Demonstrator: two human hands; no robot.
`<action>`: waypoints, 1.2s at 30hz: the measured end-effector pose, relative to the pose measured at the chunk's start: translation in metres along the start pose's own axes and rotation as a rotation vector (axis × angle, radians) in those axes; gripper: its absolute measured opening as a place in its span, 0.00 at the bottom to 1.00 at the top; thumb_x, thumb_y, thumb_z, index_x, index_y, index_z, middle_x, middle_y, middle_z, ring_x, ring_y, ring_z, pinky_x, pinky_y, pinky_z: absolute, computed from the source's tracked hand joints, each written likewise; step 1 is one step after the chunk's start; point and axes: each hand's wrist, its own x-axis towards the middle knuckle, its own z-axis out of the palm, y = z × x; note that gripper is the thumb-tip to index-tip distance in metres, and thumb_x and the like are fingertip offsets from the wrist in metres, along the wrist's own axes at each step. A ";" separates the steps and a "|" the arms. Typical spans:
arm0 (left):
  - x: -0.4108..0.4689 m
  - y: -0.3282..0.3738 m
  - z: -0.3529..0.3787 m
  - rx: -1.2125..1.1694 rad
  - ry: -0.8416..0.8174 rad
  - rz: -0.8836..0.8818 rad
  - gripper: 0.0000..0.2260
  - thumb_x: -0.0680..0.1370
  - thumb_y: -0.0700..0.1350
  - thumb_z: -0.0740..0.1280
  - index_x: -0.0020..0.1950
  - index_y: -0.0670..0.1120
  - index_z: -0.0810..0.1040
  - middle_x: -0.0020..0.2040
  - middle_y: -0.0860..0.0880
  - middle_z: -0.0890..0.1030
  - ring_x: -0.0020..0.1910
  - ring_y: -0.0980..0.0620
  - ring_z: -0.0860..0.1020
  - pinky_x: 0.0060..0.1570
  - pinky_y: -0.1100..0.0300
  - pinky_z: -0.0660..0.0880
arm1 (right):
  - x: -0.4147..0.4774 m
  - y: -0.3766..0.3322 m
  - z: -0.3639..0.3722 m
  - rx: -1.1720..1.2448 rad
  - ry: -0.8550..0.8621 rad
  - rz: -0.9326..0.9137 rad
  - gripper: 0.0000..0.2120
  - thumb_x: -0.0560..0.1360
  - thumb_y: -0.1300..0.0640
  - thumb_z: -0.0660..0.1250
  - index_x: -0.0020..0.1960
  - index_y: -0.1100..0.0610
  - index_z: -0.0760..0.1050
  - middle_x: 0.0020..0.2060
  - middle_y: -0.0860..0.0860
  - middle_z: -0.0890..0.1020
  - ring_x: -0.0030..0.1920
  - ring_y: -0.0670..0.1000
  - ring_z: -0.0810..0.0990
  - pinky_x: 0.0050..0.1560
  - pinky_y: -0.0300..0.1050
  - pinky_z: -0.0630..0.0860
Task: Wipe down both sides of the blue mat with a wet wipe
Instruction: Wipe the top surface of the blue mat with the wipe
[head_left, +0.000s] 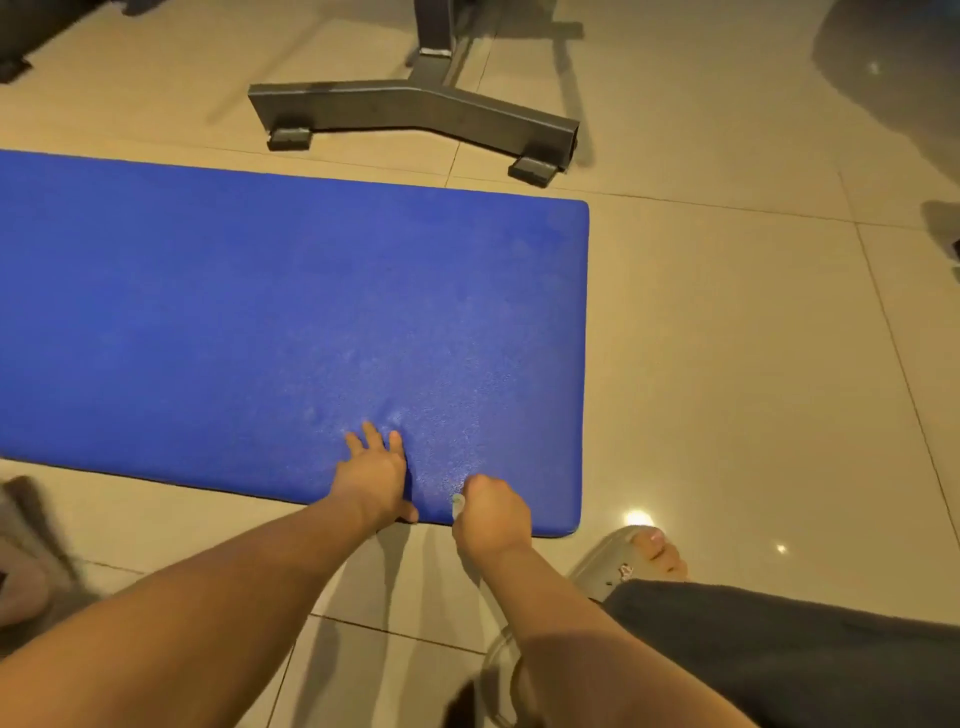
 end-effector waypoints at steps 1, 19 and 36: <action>0.002 0.002 -0.001 0.025 -0.001 -0.003 0.57 0.70 0.65 0.75 0.81 0.42 0.42 0.80 0.33 0.43 0.78 0.28 0.47 0.69 0.40 0.70 | 0.003 -0.002 -0.003 -0.012 -0.017 -0.001 0.12 0.78 0.62 0.66 0.61 0.58 0.74 0.59 0.57 0.79 0.59 0.59 0.79 0.57 0.51 0.76; 0.002 0.004 0.001 0.056 0.004 0.010 0.57 0.69 0.64 0.76 0.81 0.39 0.45 0.79 0.30 0.48 0.77 0.26 0.51 0.67 0.38 0.72 | -0.026 0.059 -0.013 -0.092 0.110 0.077 0.05 0.75 0.56 0.65 0.49 0.53 0.71 0.51 0.54 0.80 0.50 0.59 0.80 0.40 0.45 0.66; 0.002 0.005 0.006 0.117 0.040 -0.013 0.55 0.72 0.66 0.73 0.81 0.40 0.43 0.80 0.31 0.47 0.78 0.29 0.51 0.68 0.44 0.70 | -0.028 0.095 0.002 -0.001 0.306 -0.060 0.08 0.81 0.54 0.59 0.56 0.53 0.75 0.52 0.51 0.80 0.48 0.56 0.81 0.43 0.48 0.73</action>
